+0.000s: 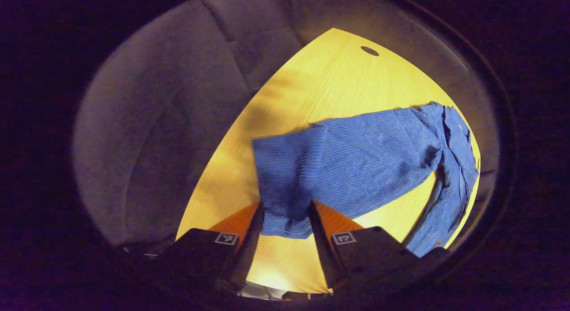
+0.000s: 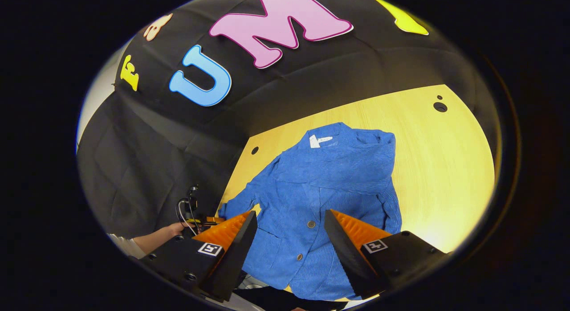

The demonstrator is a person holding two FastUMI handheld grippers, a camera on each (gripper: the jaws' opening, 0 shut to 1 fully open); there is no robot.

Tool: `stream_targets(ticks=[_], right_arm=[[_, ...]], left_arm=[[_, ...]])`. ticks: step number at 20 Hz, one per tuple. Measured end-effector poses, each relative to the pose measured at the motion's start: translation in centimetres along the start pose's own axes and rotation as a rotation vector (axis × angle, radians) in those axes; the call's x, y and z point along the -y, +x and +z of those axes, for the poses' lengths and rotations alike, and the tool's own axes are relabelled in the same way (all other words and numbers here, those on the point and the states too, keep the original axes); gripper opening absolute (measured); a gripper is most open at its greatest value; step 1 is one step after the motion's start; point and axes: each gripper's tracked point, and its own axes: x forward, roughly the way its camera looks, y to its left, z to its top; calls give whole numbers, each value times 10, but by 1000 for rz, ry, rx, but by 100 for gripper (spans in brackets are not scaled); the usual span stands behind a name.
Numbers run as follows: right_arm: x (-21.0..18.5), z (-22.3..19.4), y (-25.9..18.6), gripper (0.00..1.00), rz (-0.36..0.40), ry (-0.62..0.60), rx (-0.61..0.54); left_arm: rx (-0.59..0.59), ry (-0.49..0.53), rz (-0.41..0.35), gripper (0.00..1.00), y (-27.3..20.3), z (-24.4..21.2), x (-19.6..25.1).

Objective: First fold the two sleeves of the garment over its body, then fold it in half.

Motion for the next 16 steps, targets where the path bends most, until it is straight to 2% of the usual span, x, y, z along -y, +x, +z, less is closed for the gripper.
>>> stream_targets(ticks=[2, 3, 5, 9, 11, 16], right_arm=[[-1, -3, 2, 98, 9, 0, -9], [-2, -5, 2, 98, 13, -2, -14], [-4, -7, 1, 98, 21, -8, -18], [-3, -8, -9, 98, 29, -12, -21], [1, -7, -13, 98, 40, -6, -27], [3, -4, -19, 98, 81, -6, -48]], left_arm=[[-6, 20, -21, 19, 1, 2, 6], [-6, 24, -30, 9, 1, 2, 6], [28, 11, -66, 0, 1, 7, 6], [105, 14, -105, 0, -24, 13, 11], [171, 20, -163, 0, -54, 25, 31], [332, 155, -222, 0, -144, 51, 93]])
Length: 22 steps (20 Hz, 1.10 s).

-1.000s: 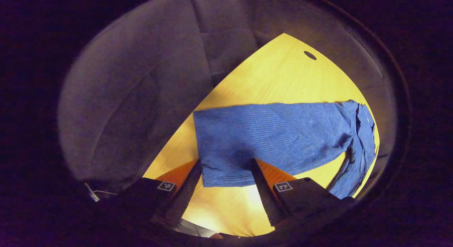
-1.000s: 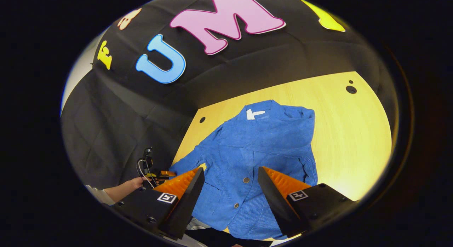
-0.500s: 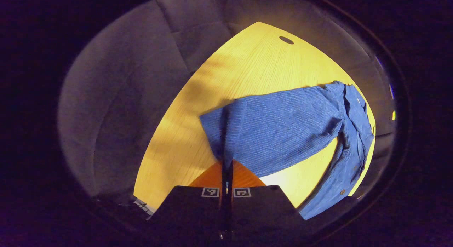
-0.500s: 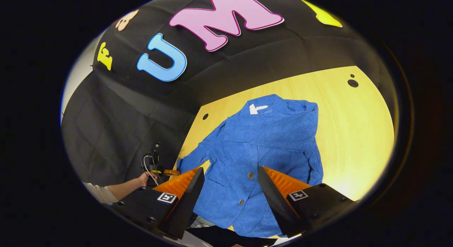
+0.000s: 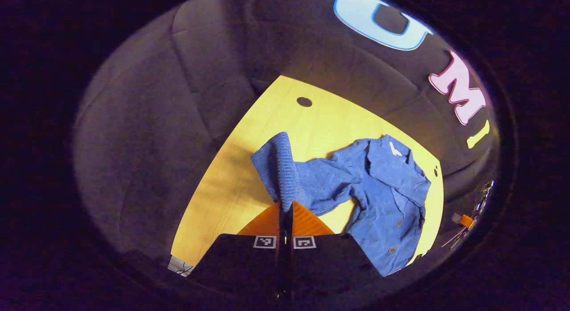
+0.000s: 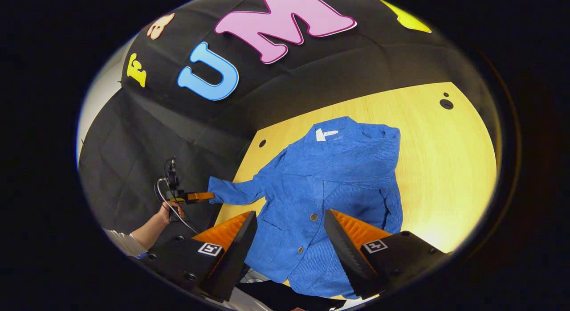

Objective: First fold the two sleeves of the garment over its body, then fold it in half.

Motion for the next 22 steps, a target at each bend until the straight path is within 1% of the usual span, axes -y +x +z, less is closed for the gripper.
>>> stream_targets(ticks=[2, 4, 7, 8, 12, 14, 15, 17, 19, 20, 22], right_arm=[[1, 4, -3, 98, 15, 3, 4], [7, 7, -10, 98, 17, -3, 7], [19, 2, -25, 98, 2, -17, -13], [25, 0, -32, 98, -6, -20, -17], [52, -12, -57, 98, -44, 12, -18], [64, -20, -69, 98, -66, 40, -20], [70, -22, -75, 98, -75, 52, -16], [80, -25, -85, 98, -87, 81, -8], [90, -24, -92, 98, -101, 103, 1], [94, -24, -96, 98, -103, 109, 3], [104, -24, -101, 98, -120, 104, 0]], left_arm=[[28, 66, -51, 0, -13, 19, 48], [40, 137, -99, 0, -13, 32, 98], [26, 268, -123, 0, 2, 42, 174], [14, 301, -130, 0, 10, 46, 208], [-75, 353, -219, 0, 51, 29, 324], [-110, 409, -250, 0, 69, 14, 376], [-127, 433, -259, 0, 77, 7, 393], [-185, 493, -250, 0, 100, -10, 422], [-215, 560, -190, 0, 129, -20, 433], [-222, 580, -168, 0, 140, -25, 437], [-242, 596, -154, 0, 157, -33, 452]])
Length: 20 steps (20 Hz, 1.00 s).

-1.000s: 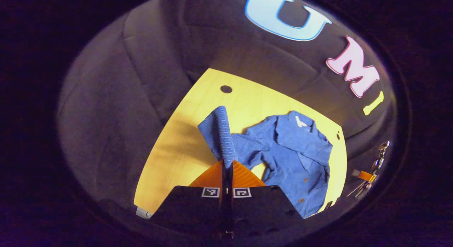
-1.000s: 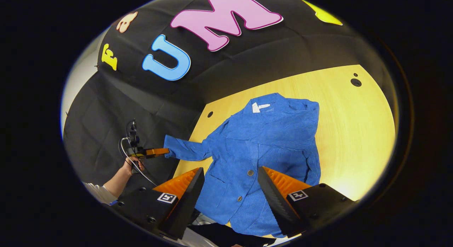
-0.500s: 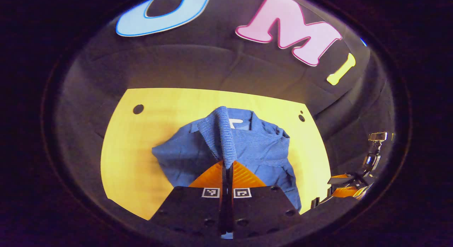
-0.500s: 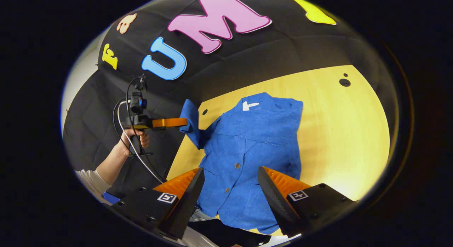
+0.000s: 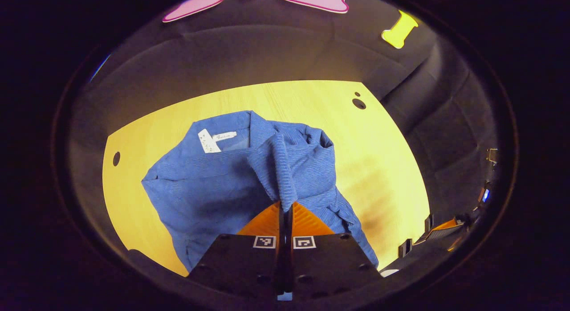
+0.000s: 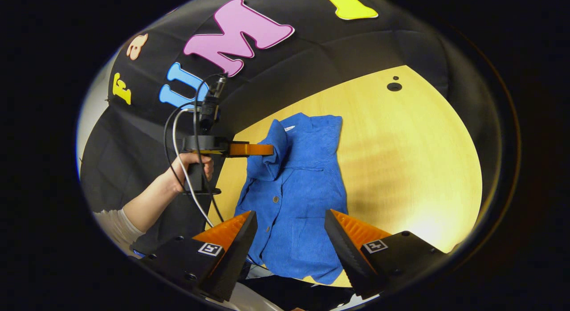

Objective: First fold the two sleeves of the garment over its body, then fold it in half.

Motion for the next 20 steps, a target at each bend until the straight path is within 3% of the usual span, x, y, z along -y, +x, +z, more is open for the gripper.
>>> stream_targets(ticks=[6, 9, 11, 12, 14, 16, 18, 20], right_arm=[[24, -7, -2, 98, -25, 6, -36], [30, -9, -4, 98, -26, 15, -49], [35, -9, -4, 98, -34, 13, -57], [37, -9, -3, 98, -36, 13, -61], [38, -8, -1, 98, -34, 16, -64], [38, -10, 6, 98, -45, 13, -69], [33, -16, 13, 98, -56, 2, -86], [24, -29, 20, 98, -65, -16, -111]], left_arm=[[-62, 34, 45, 1, 48, 10, 26], [-64, 71, -32, 10, 56, 14, 55], [-29, 62, -93, 20, 54, 19, 73], [2, 50, -121, 42, 49, 22, 79], [57, 38, -155, 66, 33, 27, 83], [92, 60, -146, 70, 7, 19, 74], [155, 55, -109, 82, -27, 5, 55], [186, 29, -83, 83, -63, -28, 33]])
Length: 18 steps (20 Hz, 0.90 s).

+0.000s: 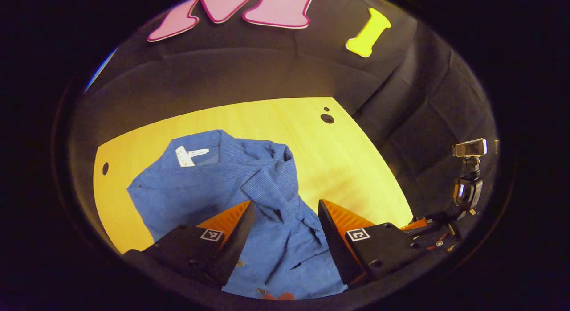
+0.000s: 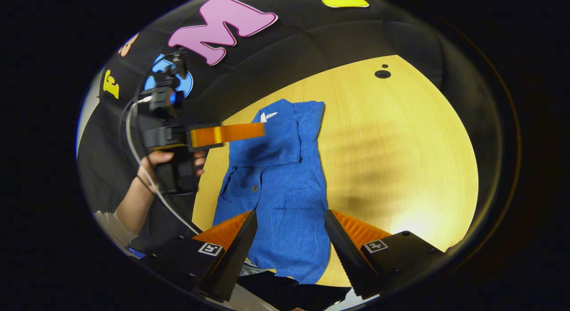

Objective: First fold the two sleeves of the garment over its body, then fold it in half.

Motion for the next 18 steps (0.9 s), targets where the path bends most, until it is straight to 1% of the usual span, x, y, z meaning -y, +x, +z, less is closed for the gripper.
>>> stream_targets(ticks=[2, 4, 6, 9, 10, 12, 15, 17, 18], right_arm=[[-5, -15, 6, 98, -33, -34, -20], [-9, -35, 12, 98, -70, -68, -51], [-15, -58, 20, 98, -96, -99, -92], [-23, -97, 34, 98, -119, -118, -173], [-22, -110, 36, 98, -139, -114, -202], [-19, -133, 40, 99, -162, -109, -258], [1, -162, 42, 99, -226, -102, -336], [13, -172, 39, 99, -264, -61, -366], [18, -175, 38, 99, -281, -30, -378]], left_arm=[[19, -50, 18, 83, -36, -41, -23], [10, -122, 55, 83, -64, -95, -51], [-58, -207, 66, 83, -81, -158, -70], [-157, -306, 138, 83, -87, -244, -107], [-183, -341, 155, 83, -90, -269, -116], [-232, -405, 183, 82, -99, -311, -132], [-308, -469, 217, 83, -104, -360, -152], [-372, -507, 223, 83, -106, -379, -162], [-386, -517, 223, 83, -104, -384, -166]])
